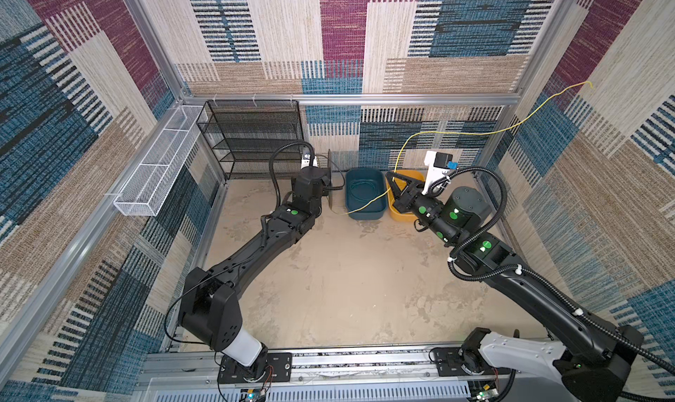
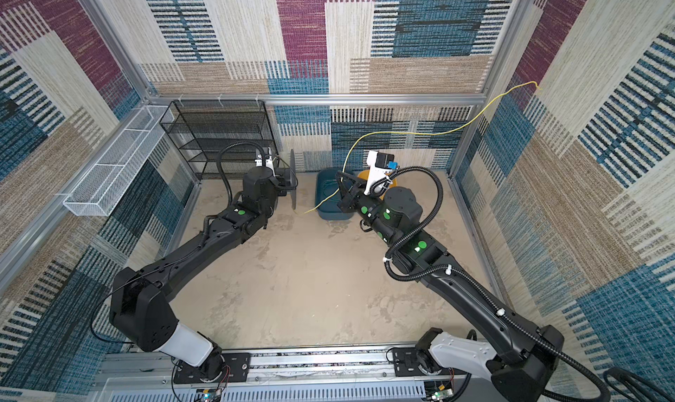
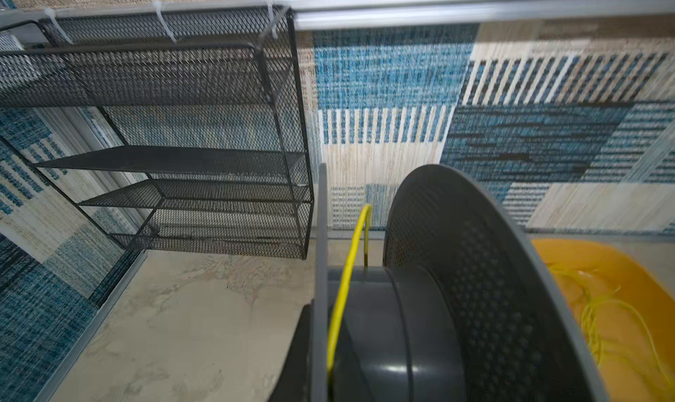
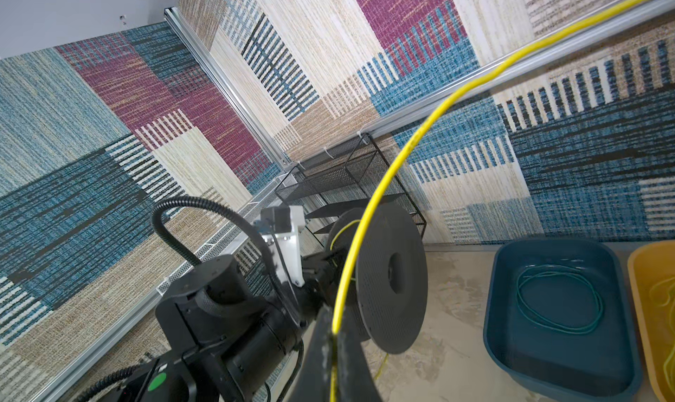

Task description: Wrap the cables

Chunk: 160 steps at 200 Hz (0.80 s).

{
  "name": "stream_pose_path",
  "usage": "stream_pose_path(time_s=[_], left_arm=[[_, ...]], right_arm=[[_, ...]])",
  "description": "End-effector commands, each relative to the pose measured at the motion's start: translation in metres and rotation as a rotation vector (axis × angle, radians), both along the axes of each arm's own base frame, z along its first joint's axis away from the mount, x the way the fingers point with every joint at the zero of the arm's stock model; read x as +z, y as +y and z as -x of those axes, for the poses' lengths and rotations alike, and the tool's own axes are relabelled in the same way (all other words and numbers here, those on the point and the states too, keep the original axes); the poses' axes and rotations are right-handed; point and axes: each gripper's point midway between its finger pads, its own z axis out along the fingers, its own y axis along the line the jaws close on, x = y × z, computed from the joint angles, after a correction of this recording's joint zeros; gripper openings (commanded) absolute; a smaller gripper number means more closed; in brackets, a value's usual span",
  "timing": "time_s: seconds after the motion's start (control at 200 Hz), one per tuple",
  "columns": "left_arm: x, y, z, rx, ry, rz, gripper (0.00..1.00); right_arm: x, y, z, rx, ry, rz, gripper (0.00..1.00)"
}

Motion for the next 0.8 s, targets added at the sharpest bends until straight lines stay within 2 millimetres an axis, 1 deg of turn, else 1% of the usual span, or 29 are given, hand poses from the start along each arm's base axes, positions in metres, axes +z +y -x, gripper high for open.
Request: stream_pose_path(time_s=[0.0, 0.115, 0.21, 0.381, 0.416, 0.436, 0.446, 0.466, 0.536, 0.661, 0.796], left_arm=[[0.005, 0.001, 0.009, -0.01, -0.027, -0.057, 0.0], [-0.008, 0.003, 0.024, -0.023, 0.009, -0.078, 0.0], [-0.017, 0.005, 0.038, -0.036, 0.033, -0.086, 0.0], [-0.035, 0.006, 0.069, -0.071, 0.07, -0.076, 0.0], [-0.041, 0.007, 0.075, -0.074, 0.085, -0.079, 0.0], [-0.044, 0.008, 0.078, -0.074, 0.094, -0.079, 0.0], [-0.046, 0.008, 0.079, -0.076, 0.099, -0.079, 0.0], [-0.048, 0.008, 0.083, -0.08, 0.105, -0.075, 0.0], [-0.059, 0.007, 0.093, -0.103, 0.137, -0.071, 0.0], [-0.071, 0.003, 0.11, -0.148, 0.177, -0.106, 0.0], [-0.08, 0.003, 0.129, -0.175, 0.209, -0.131, 0.0]], right_arm=[[0.023, 0.003, -0.007, -0.023, -0.071, 0.019, 0.0], [0.041, 0.011, -0.014, -0.019, -0.107, 0.028, 0.0], [0.05, 0.015, -0.024, -0.034, -0.134, 0.051, 0.0], [0.065, 0.022, -0.044, -0.059, -0.173, 0.11, 0.0], [0.068, 0.021, -0.05, -0.067, -0.18, 0.121, 0.0], [0.063, 0.023, -0.054, -0.066, -0.172, 0.132, 0.0], [0.071, 0.021, -0.054, -0.068, -0.184, 0.123, 0.0], [0.075, 0.021, -0.056, -0.067, -0.191, 0.122, 0.0], [0.078, 0.022, -0.065, -0.061, -0.196, 0.128, 0.0], [0.082, 0.023, -0.08, -0.069, -0.202, 0.14, 0.0], [0.088, 0.015, -0.097, -0.106, -0.212, 0.138, 0.0]])
